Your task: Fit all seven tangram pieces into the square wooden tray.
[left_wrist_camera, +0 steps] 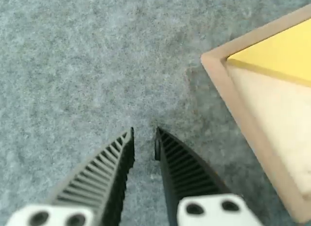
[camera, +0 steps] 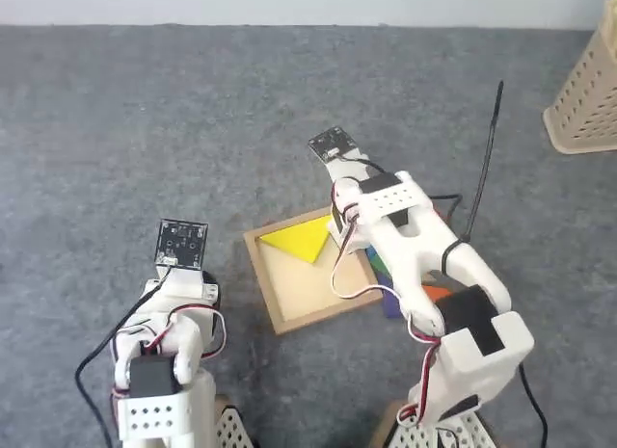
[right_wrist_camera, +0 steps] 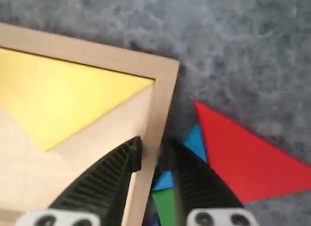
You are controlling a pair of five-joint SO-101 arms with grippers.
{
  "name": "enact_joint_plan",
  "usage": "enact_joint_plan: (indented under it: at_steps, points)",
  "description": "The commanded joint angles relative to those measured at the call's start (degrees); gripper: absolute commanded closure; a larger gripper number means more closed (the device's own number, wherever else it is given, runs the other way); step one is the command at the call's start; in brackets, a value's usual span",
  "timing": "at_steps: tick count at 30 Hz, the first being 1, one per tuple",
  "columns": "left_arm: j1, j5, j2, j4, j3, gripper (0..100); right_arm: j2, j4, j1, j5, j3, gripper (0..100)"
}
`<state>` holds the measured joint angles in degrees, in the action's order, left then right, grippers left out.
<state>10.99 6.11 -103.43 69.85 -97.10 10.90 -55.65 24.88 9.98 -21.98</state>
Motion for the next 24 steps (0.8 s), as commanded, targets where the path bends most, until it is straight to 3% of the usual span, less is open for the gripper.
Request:
enact_joint_plan:
  at_steps: [1,8,13,17,24]
  points:
    - [-0.18,-0.53,-1.32,0.18,0.48,93,-5.85,-4.09,-1.98,-0.53,4.31,86.9]
    - [-0.18,-0.53,-1.32,0.18,0.48,93,-19.38,-10.86,-2.51,-0.18,4.04,91.6]
    - [-0.18,-0.53,-1.32,0.18,0.48,93,-25.45,-16.48,-8.84,-0.18,3.69,93.1]
    - [-0.18,-0.53,-1.32,0.18,0.48,93,-25.45,-15.25,-14.64,1.05,-0.53,91.2]
    - [-0.18,-0.53,-1.32,0.18,0.48,93,-25.63,-5.58,-15.60,5.54,-13.63,80.3]
